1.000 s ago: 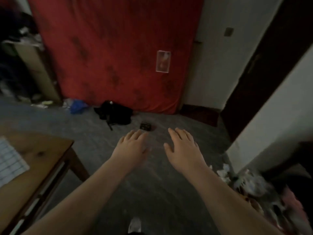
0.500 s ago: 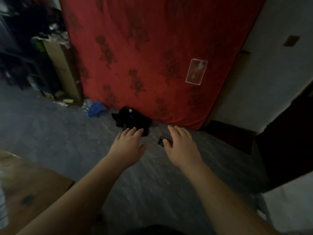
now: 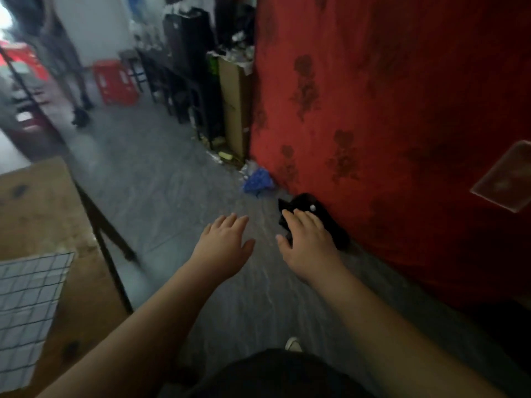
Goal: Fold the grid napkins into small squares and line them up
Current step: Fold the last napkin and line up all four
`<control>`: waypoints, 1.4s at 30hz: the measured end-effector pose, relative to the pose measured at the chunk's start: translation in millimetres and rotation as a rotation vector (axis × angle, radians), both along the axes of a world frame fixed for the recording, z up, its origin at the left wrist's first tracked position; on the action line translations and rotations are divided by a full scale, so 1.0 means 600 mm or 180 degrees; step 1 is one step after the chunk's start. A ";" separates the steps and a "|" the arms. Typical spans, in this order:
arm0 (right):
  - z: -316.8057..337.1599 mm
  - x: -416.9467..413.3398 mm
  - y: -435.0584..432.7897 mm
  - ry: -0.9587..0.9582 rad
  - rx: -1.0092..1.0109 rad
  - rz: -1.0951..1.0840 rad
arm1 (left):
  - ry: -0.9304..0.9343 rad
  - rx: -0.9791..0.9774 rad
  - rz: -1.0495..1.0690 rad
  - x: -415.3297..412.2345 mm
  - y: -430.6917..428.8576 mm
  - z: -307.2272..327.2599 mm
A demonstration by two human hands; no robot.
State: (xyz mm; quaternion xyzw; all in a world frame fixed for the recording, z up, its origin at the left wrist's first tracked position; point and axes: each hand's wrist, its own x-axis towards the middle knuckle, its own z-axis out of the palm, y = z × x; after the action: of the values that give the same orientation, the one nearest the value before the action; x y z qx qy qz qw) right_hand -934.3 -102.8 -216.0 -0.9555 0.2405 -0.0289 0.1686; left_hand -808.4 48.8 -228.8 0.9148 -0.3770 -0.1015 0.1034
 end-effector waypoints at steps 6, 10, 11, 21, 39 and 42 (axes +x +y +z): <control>0.013 0.190 -0.102 0.0138 -0.0133 0.0948 | 0.0185 0.0028 0.0981 0.111 -0.046 0.005; 0.009 0.300 -0.092 0.0221 -0.0042 0.1603 | 0.0216 0.0061 0.1699 0.148 -0.016 -0.008; 0.008 0.324 -0.081 0.0260 0.0013 0.1780 | 0.0240 0.0052 0.1901 0.156 -0.004 -0.012; -0.017 0.564 0.117 0.0498 0.0073 0.3425 | 0.0662 -0.0182 0.3398 0.264 0.179 -0.068; -0.166 0.880 0.559 0.1746 -0.0425 0.5492 | 0.1503 -0.0526 0.5566 0.322 0.517 -0.186; -0.204 0.914 0.612 0.1902 -0.0628 0.5828 | 0.1574 -0.0529 0.6008 0.298 0.523 -0.211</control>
State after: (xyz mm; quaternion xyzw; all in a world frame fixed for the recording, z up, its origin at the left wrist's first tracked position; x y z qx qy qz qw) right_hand -386.1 264.6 -338.4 -0.7505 -0.5676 0.3377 -0.0233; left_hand -629.9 362.4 -355.3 0.7833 0.5361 -0.1391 0.2824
